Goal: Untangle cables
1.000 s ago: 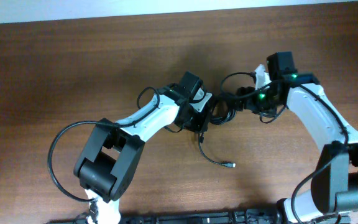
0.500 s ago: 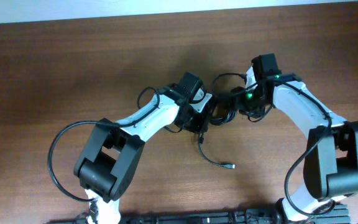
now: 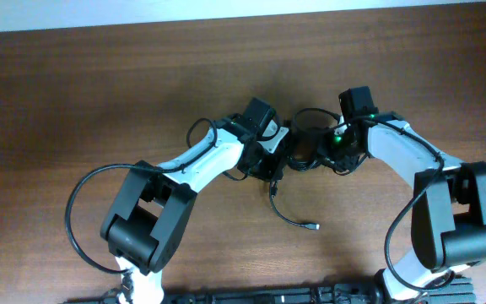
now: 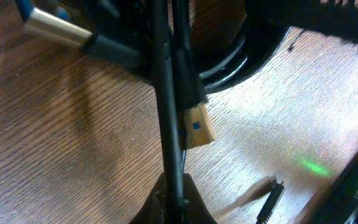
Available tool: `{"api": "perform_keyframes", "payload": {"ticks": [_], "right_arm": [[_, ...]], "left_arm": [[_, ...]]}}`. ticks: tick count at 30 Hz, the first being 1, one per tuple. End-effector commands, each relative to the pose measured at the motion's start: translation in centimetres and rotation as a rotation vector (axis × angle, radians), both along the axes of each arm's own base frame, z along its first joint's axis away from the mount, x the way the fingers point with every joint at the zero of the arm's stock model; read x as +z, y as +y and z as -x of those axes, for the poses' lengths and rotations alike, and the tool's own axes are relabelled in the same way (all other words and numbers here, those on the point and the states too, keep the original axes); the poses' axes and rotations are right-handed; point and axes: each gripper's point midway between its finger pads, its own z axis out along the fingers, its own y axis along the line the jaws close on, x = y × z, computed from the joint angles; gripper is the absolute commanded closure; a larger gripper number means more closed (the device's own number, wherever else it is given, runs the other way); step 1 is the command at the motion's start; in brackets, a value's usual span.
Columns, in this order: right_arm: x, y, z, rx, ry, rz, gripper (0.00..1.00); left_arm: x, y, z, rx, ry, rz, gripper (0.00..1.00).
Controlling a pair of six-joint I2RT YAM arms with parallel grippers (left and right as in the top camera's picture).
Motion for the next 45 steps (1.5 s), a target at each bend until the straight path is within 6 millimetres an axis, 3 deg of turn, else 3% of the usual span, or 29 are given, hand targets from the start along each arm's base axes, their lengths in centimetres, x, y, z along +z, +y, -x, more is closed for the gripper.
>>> {"api": "perform_keyframes", "payload": {"ticks": [1, 3, 6, 7, 9, 11, 13, 14, 15, 16, 17, 18, 19, 23, 27, 28, 30, 34, 35, 36, 37, 40, 41, 43, 44, 45], "right_arm": [[-1.2, -1.0, 0.8, -0.015, 0.028, 0.063, 0.89], [-1.2, -1.0, 0.9, -0.015, 0.032, 0.063, 0.96], [-1.3, -1.4, 1.1, -0.019, 0.040, 0.087, 0.96], [-1.4, -1.5, 1.3, -0.019, 0.047, 0.091, 0.96], [-1.4, -1.5, 1.3, -0.019, 0.048, 0.091, 0.96], [-1.4, -1.5, 1.3, -0.018, 0.048, 0.091, 0.96], [-1.4, -1.5, 1.3, -0.019, 0.048, 0.091, 0.96], [-1.4, -1.5, 1.3, -0.019, 0.048, 0.091, 0.96], [-1.4, -1.5, 1.3, -0.019, 0.049, 0.091, 0.96], [-1.4, -1.5, 1.3, -0.019, 0.048, 0.091, 0.96], [-1.4, -1.5, 1.3, -0.019, 0.049, 0.090, 0.96], [-1.4, -1.5, 1.3, -0.019, 0.048, 0.090, 0.96], [-1.4, -1.5, 1.3, -0.018, 0.048, 0.090, 0.96], [-1.3, -1.3, 1.4, -0.016, 0.050, 0.079, 0.96], [-0.6, 1.3, 1.4, 0.124, 0.002, -0.027, 0.96], [0.4, 4.3, 1.4, 0.276, -0.067, -0.134, 0.96], [0.5, 5.6, 1.6, 0.316, -0.084, -0.141, 0.96], [0.6, 6.5, 1.6, 0.343, -0.099, -0.140, 0.96], [0.6, 6.5, 1.6, 0.343, -0.099, -0.140, 0.96], [0.6, 6.5, 1.6, 0.343, -0.099, -0.140, 0.96], [0.6, 6.5, 1.6, 0.343, -0.099, -0.140, 0.96], [0.5, 6.5, 1.6, 0.343, -0.099, -0.140, 0.96], [0.5, 6.4, 1.6, 0.344, -0.098, -0.139, 0.89], [0.6, 5.8, 1.3, 0.324, -0.100, -0.139, 0.50], [1.2, 3.8, 0.5, 0.261, -0.095, -0.135, 0.50], [1.8, 2.6, 0.0, 0.223, -0.098, -0.135, 0.49]], "left_arm": [[1.6, -0.3, 0.1, -0.020, -0.019, 0.026, 1.00], [1.3, 1.2, -0.1, 0.013, 0.012, -0.001, 1.00], [2.5, 8.4, -4.5, 0.210, 0.026, -0.022, 1.00], [3.7, 11.0, -6.3, 0.289, -0.003, -0.007, 1.00], [7.9, 18.7, -10.1, 0.499, -0.114, 0.034, 1.00], [12.6, 25.4, -12.0, 0.665, -0.259, 0.066, 1.00], [15.8, 28.6, -13.0, 0.733, -0.370, 0.120, 1.00], [15.8, 28.7, -13.1, 0.738, -0.371, 0.121, 1.00], [15.6, 28.0, -12.9, 0.725, -0.359, 0.122, 0.63], [15.5, 26.6, -12.6, 0.690, -0.348, 0.125, 0.36], [15.5, 24.9, -12.4, 0.651, -0.344, 0.131, 0.27], [15.5, 23.2, -12.2, 0.609, -0.342, 0.136, 0.26], [15.2, 20.0, -11.5, 0.529, -0.338, 0.137, 0.25], [11.4, 10.8, -8.4, 0.299, -0.230, 0.128, 0.43], [6.3, 4.3, -5.0, 0.126, -0.129, 0.097, 0.46], [5.0, 2.5, -4.3, 0.079, -0.124, 0.098, 0.45], [3.6, 1.0, -3.5, 0.040, -0.114, 0.095, 0.44], [1.3, -0.2, -2.2, 0.002, -0.072, 0.069, 0.45], [1.4, -0.2, -2.2, 0.002, -0.073, 0.070, 0.55], [1.3, -0.1, -2.3, 0.004, -0.076, 0.068, 0.88], [1.2, 0.5, -2.8, 0.021, -0.084, 0.054, 1.00], [1.1, 2.6, -3.9, 0.077, -0.058, 0.040, 1.00], [1.2, 3.5, -4.3, 0.101, -0.049, 0.033, 1.00], [2.1, 5.0, -5.2, 0.142, -0.053, 0.035, 1.00], [4.9, 7.0, -6.5, 0.198, -0.098, 0.063, 1.00], [6.7, 7.3, -6.9, 0.188, -0.130, 0.114, 1.00]]}}
